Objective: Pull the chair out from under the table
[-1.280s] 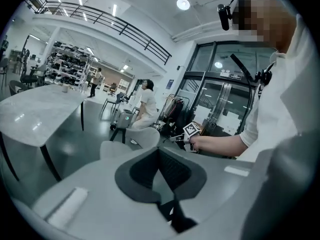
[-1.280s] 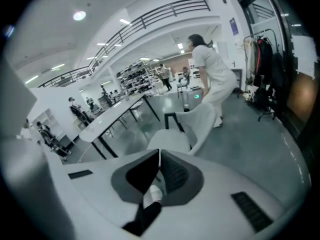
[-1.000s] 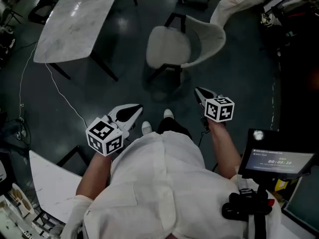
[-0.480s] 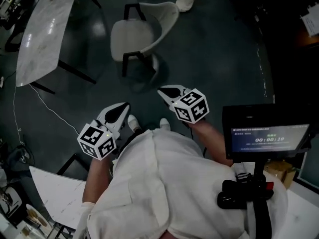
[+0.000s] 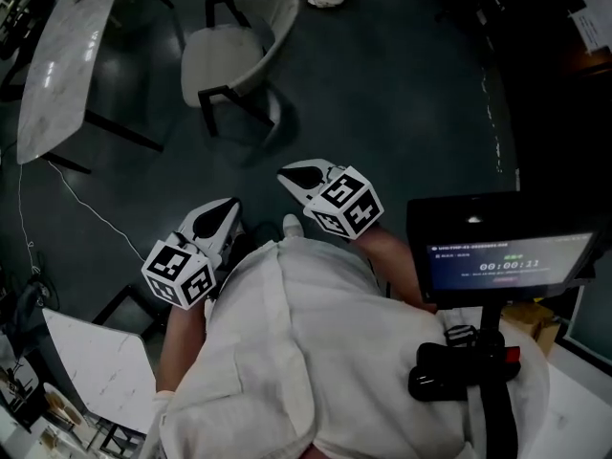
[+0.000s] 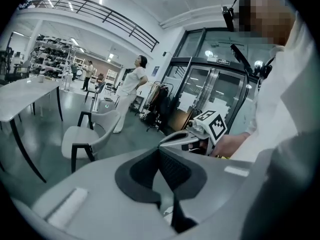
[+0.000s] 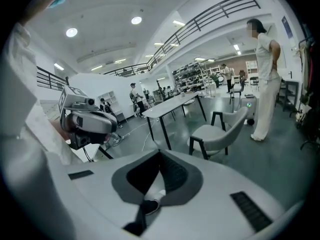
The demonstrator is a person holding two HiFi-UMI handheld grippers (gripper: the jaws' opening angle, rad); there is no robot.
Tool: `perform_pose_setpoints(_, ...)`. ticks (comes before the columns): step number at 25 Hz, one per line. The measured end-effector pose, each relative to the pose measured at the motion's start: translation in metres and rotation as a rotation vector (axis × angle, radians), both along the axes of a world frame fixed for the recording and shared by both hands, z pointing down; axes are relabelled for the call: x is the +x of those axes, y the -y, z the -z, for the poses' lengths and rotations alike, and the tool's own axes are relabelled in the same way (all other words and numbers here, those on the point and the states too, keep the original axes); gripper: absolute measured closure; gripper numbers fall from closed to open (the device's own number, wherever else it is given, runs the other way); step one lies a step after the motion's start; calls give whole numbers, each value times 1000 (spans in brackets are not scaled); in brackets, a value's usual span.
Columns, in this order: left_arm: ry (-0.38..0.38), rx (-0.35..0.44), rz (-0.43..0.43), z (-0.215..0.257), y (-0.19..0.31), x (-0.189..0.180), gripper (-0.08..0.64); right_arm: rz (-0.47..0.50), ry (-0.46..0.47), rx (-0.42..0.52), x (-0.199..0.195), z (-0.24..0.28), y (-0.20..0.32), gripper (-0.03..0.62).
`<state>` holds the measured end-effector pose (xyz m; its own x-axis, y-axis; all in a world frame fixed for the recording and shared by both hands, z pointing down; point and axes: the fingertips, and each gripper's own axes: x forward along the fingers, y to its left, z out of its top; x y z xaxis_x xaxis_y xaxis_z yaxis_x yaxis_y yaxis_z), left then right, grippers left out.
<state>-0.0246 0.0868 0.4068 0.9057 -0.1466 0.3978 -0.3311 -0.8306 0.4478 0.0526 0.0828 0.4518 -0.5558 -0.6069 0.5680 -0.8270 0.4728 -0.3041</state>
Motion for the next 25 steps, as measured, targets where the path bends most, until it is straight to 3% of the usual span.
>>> perform_pose_setpoints(18,14,28,-21,-4,-3,16,552,10,8,20,4,-6,-10,586)
perform_pose_setpoints(25,-8,7,-39,3,-5,14,552,-15,-17,-19,7,-5,-19,586)
